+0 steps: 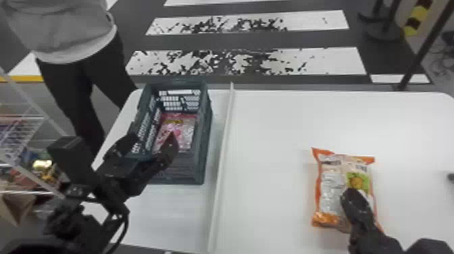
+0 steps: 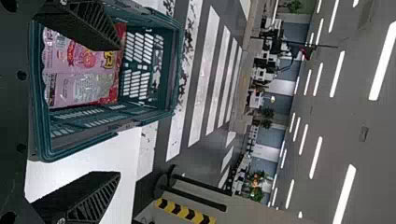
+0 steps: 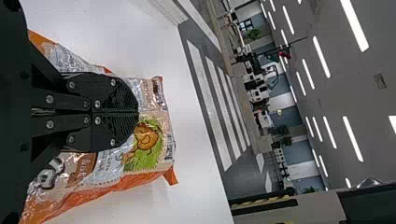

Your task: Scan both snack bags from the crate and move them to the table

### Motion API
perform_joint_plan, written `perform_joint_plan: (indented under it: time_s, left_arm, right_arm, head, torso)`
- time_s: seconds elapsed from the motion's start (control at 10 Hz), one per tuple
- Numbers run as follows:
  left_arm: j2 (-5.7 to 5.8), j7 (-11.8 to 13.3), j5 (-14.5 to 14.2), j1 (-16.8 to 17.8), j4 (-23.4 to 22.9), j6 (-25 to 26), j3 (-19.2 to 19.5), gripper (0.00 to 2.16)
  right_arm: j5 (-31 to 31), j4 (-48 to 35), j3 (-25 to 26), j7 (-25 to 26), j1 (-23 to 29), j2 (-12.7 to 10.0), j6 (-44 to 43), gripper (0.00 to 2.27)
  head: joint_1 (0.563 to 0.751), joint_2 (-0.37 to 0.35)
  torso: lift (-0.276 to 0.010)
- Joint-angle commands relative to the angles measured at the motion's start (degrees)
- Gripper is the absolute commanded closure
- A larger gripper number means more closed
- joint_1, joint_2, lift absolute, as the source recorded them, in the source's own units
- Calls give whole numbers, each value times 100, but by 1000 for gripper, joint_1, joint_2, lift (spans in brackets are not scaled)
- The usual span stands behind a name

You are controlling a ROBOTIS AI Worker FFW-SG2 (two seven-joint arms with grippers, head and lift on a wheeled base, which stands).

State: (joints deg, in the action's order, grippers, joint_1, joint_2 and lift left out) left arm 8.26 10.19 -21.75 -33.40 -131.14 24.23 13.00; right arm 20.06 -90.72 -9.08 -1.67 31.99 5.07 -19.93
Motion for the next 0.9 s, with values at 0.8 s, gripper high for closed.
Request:
perform_joint_plan:
  time_s: [0.8]
  left_arm:
    - [9, 0, 13, 17, 1, -1, -60, 36]
  right_arm:
    - [-20, -543, 478, -809, 281, 310, -472, 1983]
  head:
    - [695, 74]
  torso:
    - [-87]
